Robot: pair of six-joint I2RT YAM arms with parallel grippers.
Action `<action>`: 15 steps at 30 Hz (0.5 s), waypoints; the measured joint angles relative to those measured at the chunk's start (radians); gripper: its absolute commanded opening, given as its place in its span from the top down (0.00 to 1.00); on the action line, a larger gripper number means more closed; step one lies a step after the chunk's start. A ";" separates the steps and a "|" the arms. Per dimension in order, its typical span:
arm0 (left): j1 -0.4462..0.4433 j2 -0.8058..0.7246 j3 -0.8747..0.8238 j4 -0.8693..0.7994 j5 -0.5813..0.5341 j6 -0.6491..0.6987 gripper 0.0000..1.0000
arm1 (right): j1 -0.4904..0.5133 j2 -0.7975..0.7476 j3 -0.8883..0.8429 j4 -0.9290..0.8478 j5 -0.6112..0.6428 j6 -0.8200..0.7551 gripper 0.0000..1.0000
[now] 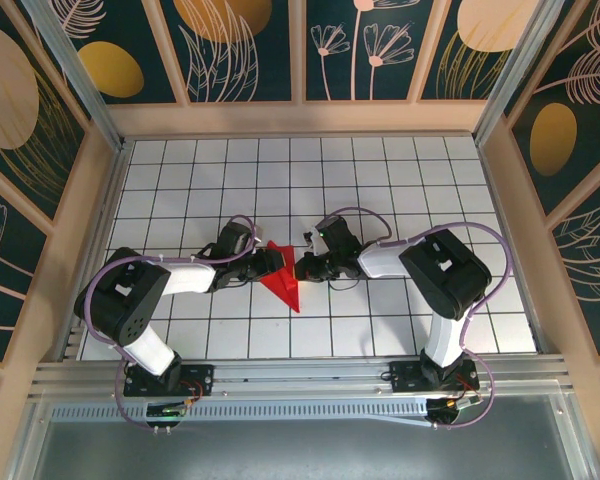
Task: Fold a paper plane with a square sheet of paper (fold left side to right side)
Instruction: Fourth fold the wing at the center of the table.
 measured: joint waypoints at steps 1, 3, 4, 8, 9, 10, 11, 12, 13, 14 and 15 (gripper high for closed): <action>0.000 0.000 0.000 0.000 0.000 0.000 0.58 | 0.000 0.002 0.000 0.000 0.000 0.000 1.00; 0.000 0.000 0.000 0.000 0.000 0.000 0.58 | 0.000 0.006 0.002 -0.001 0.000 0.000 1.00; 0.000 0.000 0.000 0.000 0.000 0.000 0.58 | 0.000 0.009 0.002 -0.001 0.000 0.000 1.00; 0.000 0.000 0.000 0.000 0.000 0.000 0.57 | 0.000 0.012 0.004 -0.003 -0.001 0.000 1.00; 0.000 0.000 0.000 0.000 0.000 0.000 0.57 | 0.000 0.013 0.005 -0.003 -0.001 0.000 1.00; 0.000 0.000 0.000 0.000 0.000 0.000 0.57 | 0.000 0.014 0.008 -0.006 -0.002 0.000 1.00; 0.000 -0.002 0.000 0.000 0.000 0.000 0.56 | 0.000 0.016 0.010 -0.010 -0.002 0.001 1.00; -0.001 -0.003 0.000 0.000 0.000 0.000 0.56 | 0.000 0.018 0.010 -0.011 -0.003 0.001 1.00; -0.001 -0.004 0.000 0.000 0.000 0.000 0.55 | 0.000 0.018 0.011 -0.011 -0.004 0.002 1.00; -0.001 -0.006 0.000 0.000 0.000 -0.002 0.55 | 0.000 0.018 0.011 -0.012 -0.004 0.002 1.00; -0.001 -0.009 0.000 -0.003 -0.001 -0.003 0.54 | 0.000 0.019 0.011 -0.012 -0.004 0.004 1.00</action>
